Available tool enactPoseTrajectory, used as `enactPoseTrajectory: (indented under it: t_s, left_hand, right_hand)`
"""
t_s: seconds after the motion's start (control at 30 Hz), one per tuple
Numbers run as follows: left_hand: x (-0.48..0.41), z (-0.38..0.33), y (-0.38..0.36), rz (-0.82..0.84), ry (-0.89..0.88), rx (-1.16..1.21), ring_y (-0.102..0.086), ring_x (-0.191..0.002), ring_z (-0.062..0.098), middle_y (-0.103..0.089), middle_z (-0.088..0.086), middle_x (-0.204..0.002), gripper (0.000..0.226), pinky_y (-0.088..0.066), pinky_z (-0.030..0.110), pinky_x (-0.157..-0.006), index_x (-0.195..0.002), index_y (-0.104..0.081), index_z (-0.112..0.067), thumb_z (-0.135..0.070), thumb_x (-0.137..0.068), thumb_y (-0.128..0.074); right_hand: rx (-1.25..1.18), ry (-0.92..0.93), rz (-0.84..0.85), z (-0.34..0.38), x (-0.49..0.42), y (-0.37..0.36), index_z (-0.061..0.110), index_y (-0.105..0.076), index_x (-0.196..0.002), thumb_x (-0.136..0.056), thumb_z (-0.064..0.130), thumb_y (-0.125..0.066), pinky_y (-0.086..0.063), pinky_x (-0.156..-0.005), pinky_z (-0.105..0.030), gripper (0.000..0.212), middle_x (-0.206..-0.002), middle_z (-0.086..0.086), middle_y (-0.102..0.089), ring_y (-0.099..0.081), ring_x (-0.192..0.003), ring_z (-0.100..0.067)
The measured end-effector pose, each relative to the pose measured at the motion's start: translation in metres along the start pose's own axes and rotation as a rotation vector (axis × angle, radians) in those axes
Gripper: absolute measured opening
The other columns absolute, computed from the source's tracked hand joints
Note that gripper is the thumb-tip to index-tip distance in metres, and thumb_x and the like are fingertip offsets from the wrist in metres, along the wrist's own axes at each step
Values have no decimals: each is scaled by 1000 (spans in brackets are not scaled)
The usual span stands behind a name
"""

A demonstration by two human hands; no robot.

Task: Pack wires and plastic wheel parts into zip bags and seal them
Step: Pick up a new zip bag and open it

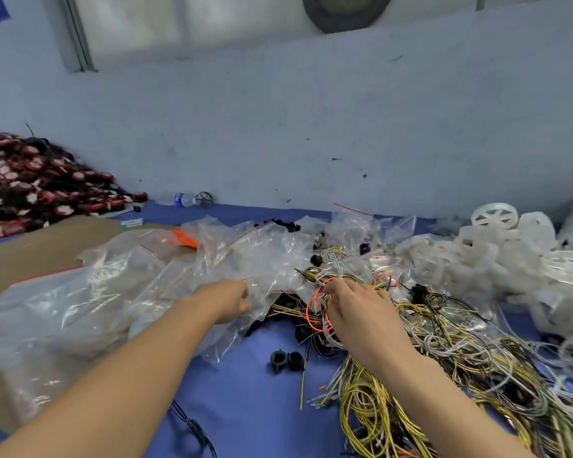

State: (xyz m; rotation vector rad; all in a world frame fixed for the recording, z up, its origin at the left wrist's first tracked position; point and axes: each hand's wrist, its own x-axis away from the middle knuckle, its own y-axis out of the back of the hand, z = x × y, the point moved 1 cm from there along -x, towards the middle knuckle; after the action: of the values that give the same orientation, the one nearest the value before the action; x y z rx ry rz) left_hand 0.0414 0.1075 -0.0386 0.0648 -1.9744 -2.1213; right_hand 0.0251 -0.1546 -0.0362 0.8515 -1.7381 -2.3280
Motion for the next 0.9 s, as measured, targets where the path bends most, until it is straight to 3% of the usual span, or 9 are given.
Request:
enactPoseTrajectory:
  t_s: [0.1, 0.2, 0.4, 0.5, 0.6, 0.67, 0.73, 0.8, 0.9]
  left_hand:
    - [-3, -5, -2, -37, -43, -7, -56, -107, 23, -57, 1, -126, 32, -46, 36, -81, -122, -56, -29, -43, -96, -44]
    - [-7, -9, -9, -60, -78, -13, -47, -121, 27, -43, 4, -138, 39, -45, 43, -93, -133, -49, -29, -39, -96, -43]
    - [-21, -15, -15, -280, 26, -100, -11, -144, 38, 1, 20, -159, 43, -22, 50, -113, -133, -50, -23, -15, -92, -44]
    - [-29, -11, -17, -294, 64, -167, 2, -147, 39, 11, 20, -159, 43, -10, 53, -117, -132, -49, -20, -13, -91, -46]
    - [-38, -5, -15, -241, 116, -188, -5, -147, 37, -6, 15, -160, 44, -10, 53, -117, -136, -45, -16, -14, -92, -45]
    - [-39, -4, -9, -255, 148, -177, -26, -138, 34, -34, 13, -148, 43, -21, 50, -113, -134, -46, -10, -12, -92, -41]
    - [-35, -6, 0, -347, 171, -112, -42, -124, 31, -48, 13, -134, 38, -33, 46, -106, -129, -50, -6, -11, -93, -39]
    - [-26, -13, 19, -512, 175, 79, -50, -117, 32, -52, 14, -131, 36, -39, 44, -99, -129, -53, -7, -10, -96, -39]
    - [3, -46, 63, -763, 82, 609, -58, -109, 28, -55, 10, -128, 34, -45, 37, -90, -131, -56, -13, -13, -101, -39]
  right_hand:
    - [-13, 8, 11, -1, 2, 4, 30, -47, -130, -104, 33, -29, -36, -97, -37, 32, -131, 9, -58, -52, -120, -18]
    - [-16, 14, 4, -3, 4, 5, 31, -47, -130, -104, 32, -31, -35, -97, -37, 32, -131, 10, -58, -52, -119, -18]
    - [-16, 9, -45, -18, 6, 4, 34, -49, -128, -103, 31, -33, -34, -97, -35, 30, -129, 13, -58, -53, -118, -14]
    - [-9, 4, -52, -26, 7, 3, 33, -50, -128, -103, 31, -33, -34, -99, -34, 30, -129, 12, -58, -54, -117, -14]
    - [2, 4, -56, -33, 9, 3, 33, -51, -128, -103, 32, -33, -34, -99, -34, 31, -127, 12, -59, -54, -117, -13]
    - [-3, -4, -71, -38, 9, 3, 33, -51, -127, -103, 32, -34, -34, -98, -34, 30, -127, 12, -59, -54, -117, -13]
    - [-20, -23, -81, -40, 10, 5, 33, -51, -127, -103, 31, -34, -34, -97, -34, 29, -126, 12, -59, -54, -118, -14]
    - [-42, -40, -102, -41, 13, 9, 33, -52, -126, -103, 32, -36, -35, -97, -34, 28, -125, 11, -60, -54, -117, -15]
    - [-177, -55, -188, -38, 16, 24, 29, -54, -127, -102, 29, -42, -42, -97, -37, 28, -122, 11, -63, -58, -110, -14]
